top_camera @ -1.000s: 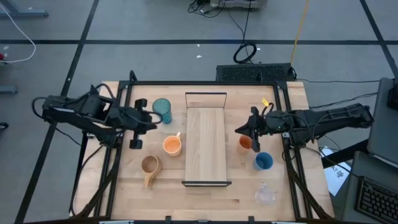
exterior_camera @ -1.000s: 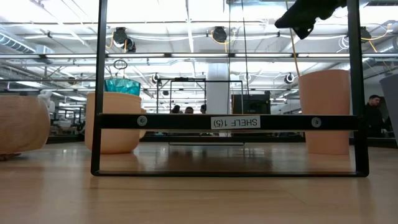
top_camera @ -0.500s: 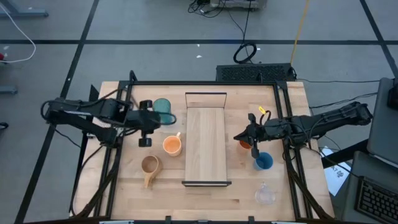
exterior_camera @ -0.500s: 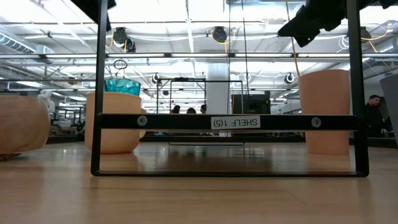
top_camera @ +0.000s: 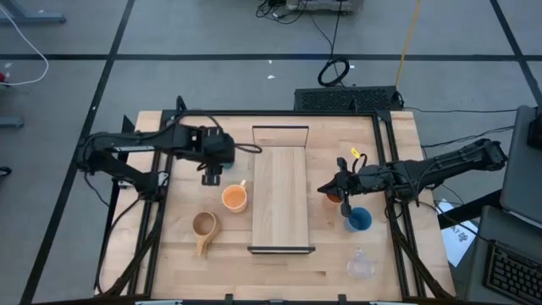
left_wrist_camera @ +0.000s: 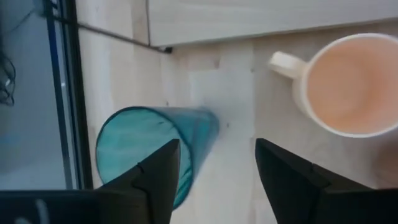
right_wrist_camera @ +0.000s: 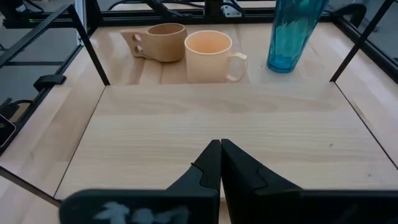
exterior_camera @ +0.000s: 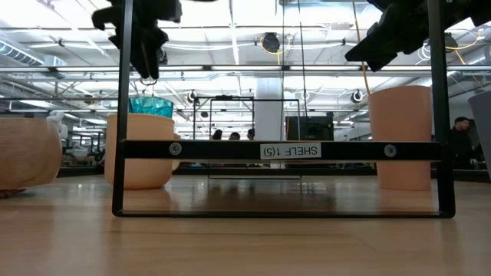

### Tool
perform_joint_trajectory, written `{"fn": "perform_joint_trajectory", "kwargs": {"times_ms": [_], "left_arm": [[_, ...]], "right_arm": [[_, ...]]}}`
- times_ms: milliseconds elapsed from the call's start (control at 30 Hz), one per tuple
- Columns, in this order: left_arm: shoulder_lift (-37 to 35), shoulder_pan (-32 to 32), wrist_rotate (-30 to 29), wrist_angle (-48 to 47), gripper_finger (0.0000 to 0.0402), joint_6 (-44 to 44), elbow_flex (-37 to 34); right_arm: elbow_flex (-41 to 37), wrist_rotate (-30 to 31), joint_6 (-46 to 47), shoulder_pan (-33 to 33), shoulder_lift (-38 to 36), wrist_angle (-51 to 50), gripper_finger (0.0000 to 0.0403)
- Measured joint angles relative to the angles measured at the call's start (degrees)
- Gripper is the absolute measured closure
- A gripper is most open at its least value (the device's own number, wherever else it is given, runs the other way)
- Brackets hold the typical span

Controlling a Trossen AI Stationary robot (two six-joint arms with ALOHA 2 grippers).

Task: Stack small to large cups/mugs on shelf
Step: Put the light blue cup on the shelf

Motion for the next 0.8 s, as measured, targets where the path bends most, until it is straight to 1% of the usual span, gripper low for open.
{"fn": "perform_joint_trajectory", "kwargs": {"times_ms": [167, 300, 367, 533, 800], "left_arm": [[1.49, 3.52, 0.10, -0.34, 0.0185, 0.02, 0.04], [2.34, 5.36, 3.45, -0.39, 0.0185, -0.14, 0.04], [3.05, 5.85, 4.01, -0.38, 0.0185, -0.51, 0.04], [4.75, 6.80, 3.92, -1.10, 0.0185, -0.70, 0.04], [5.34, 6.76, 0.55, -1.67, 0.0186, -3.09, 0.04]], "right_arm": [[0.00, -0.02, -0.68, 0.00, 0.00, 0.08, 0.0403], [0.00, -0.01, -1.40, 0.00, 0.00, 0.50, 0.0403], [0.00, -0.02, -2.03, 0.00, 0.00, 0.52, 0.0403], [0.00, -0.02, -3.56, 0.00, 0.00, 1.55, 0.0403], [0.00, -0.02, -3.84, 0.00, 0.00, 1.52, 0.0403]]}}
